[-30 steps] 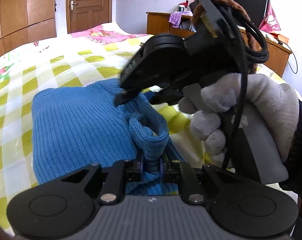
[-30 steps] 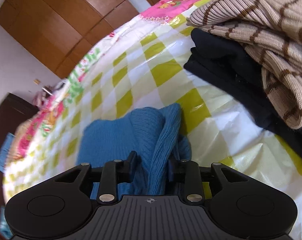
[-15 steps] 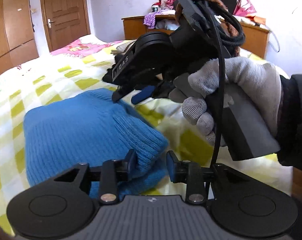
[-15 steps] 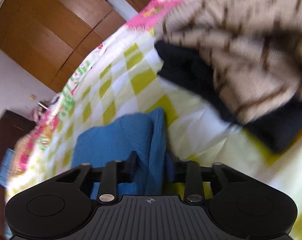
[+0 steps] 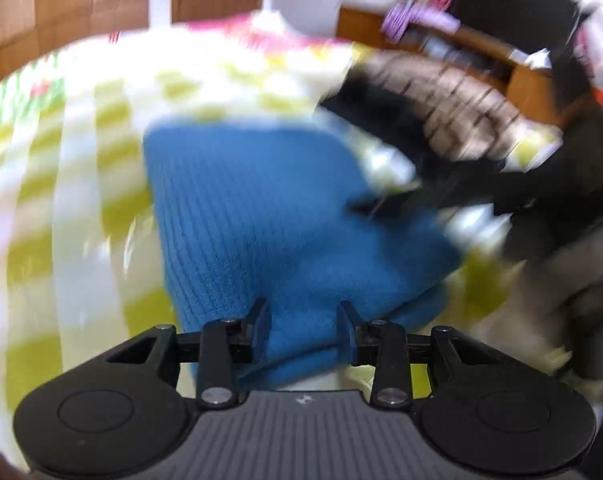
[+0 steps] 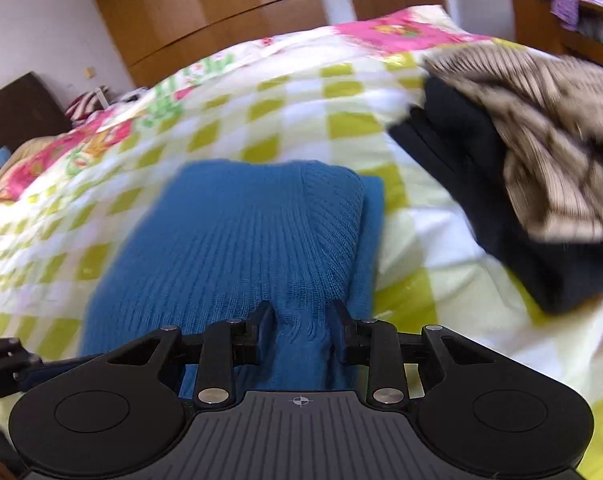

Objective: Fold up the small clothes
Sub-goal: 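Lift the gripped sweater end with both grippers and fold it over the body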

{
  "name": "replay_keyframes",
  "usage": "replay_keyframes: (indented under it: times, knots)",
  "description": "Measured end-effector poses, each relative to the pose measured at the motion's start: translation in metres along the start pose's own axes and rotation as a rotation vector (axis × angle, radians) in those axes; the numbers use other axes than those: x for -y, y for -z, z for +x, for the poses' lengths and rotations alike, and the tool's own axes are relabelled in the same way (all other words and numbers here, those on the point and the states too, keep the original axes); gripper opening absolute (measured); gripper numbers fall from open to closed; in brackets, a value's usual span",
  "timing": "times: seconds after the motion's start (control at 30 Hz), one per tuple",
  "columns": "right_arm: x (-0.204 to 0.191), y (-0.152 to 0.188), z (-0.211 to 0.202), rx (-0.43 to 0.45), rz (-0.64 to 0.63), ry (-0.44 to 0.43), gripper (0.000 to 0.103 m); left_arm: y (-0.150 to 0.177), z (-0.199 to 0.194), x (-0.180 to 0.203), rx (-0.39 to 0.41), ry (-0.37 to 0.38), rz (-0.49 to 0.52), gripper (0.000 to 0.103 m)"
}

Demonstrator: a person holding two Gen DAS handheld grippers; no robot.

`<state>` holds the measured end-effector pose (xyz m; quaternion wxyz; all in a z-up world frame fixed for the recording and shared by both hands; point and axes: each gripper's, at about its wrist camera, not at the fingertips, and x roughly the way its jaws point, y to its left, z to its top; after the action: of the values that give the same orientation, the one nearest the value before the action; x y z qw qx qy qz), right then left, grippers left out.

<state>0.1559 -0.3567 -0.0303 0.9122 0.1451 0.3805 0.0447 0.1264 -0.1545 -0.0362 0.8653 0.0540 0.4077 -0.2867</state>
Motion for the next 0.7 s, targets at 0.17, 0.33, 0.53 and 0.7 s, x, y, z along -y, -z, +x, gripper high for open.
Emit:
replay_keyframes:
  times: [0.17,0.33,0.53,0.7]
  knots:
    - [0.002,-0.006,-0.034,0.085,0.031,0.009,0.033,-0.009,-0.031,-0.01,0.109,0.026,-0.042,0.051]
    - [0.008,-0.007,-0.022,0.083,0.071,0.037,0.038,-0.028,-0.022,-0.042,0.165,-0.045,-0.135,0.057]
    - [0.028,0.003,0.0,0.007,0.215,-0.038,0.041,-0.03,0.004,-0.062,0.118,-0.022,-0.192,0.068]
    - [0.043,0.0,-0.009,0.019,0.28,-0.101,0.044,-0.034,0.014,-0.086,0.104,0.035,-0.264,0.075]
